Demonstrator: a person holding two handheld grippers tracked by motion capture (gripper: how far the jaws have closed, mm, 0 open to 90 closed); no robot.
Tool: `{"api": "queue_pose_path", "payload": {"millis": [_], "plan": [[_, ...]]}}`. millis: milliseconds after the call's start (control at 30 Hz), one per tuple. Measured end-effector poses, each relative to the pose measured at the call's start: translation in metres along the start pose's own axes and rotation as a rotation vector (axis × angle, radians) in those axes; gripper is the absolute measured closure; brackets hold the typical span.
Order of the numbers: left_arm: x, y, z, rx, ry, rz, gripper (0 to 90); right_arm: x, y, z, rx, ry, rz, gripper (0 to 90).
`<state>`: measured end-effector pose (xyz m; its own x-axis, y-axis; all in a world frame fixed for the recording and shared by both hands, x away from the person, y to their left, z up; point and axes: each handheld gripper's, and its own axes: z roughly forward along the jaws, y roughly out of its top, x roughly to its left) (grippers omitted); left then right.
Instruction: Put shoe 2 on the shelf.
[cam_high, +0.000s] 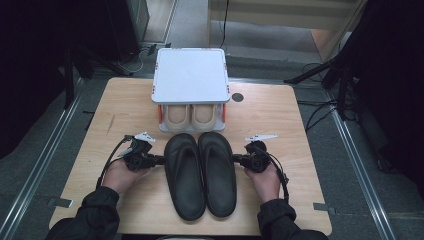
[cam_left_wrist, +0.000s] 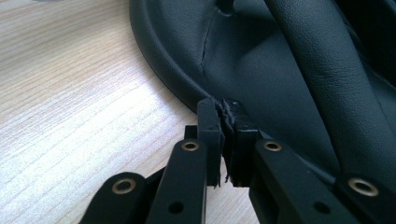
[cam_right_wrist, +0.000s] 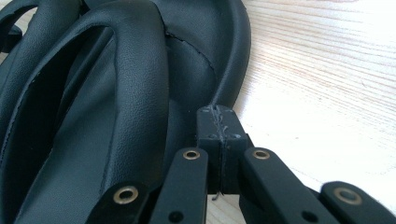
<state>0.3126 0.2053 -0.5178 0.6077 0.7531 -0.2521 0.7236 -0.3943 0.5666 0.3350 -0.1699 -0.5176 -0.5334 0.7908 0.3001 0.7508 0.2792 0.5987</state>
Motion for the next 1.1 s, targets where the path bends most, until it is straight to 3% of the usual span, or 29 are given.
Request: {"api": "queue_pose_path", "payload": {"millis": [133, 400, 567, 700, 967, 1100], "plan": [[0.003, 0.001, -0.004, -0.018, -0.006, -0.013, 82.4, -0.001, 0.001, -0.002, -0.012, 0.0, -0.002, 88.1], [0.003, 0.004, -0.019, -0.081, -0.039, -0.038, 71.5, 0.004, 0.003, -0.022, -0.12, 0.026, 0.002, 82.8], [0.001, 0.007, -0.023, -0.089, -0.037, -0.022, 61.3, 0.015, 0.005, -0.035, -0.197, 0.024, -0.035, 75.6], [0.001, 0.007, -0.025, -0.093, -0.028, -0.02, 49.2, 0.023, 0.002, -0.042, -0.219, 0.036, -0.047, 73.4], [0.009, 0.004, -0.031, -0.114, -0.017, -0.049, 45.8, 0.047, -0.007, -0.051, -0.258, 0.06, -0.07, 69.0], [0.01, 0.004, -0.032, -0.118, -0.015, -0.039, 44.7, 0.06, -0.012, -0.05, -0.259, 0.074, -0.081, 66.5]]}}
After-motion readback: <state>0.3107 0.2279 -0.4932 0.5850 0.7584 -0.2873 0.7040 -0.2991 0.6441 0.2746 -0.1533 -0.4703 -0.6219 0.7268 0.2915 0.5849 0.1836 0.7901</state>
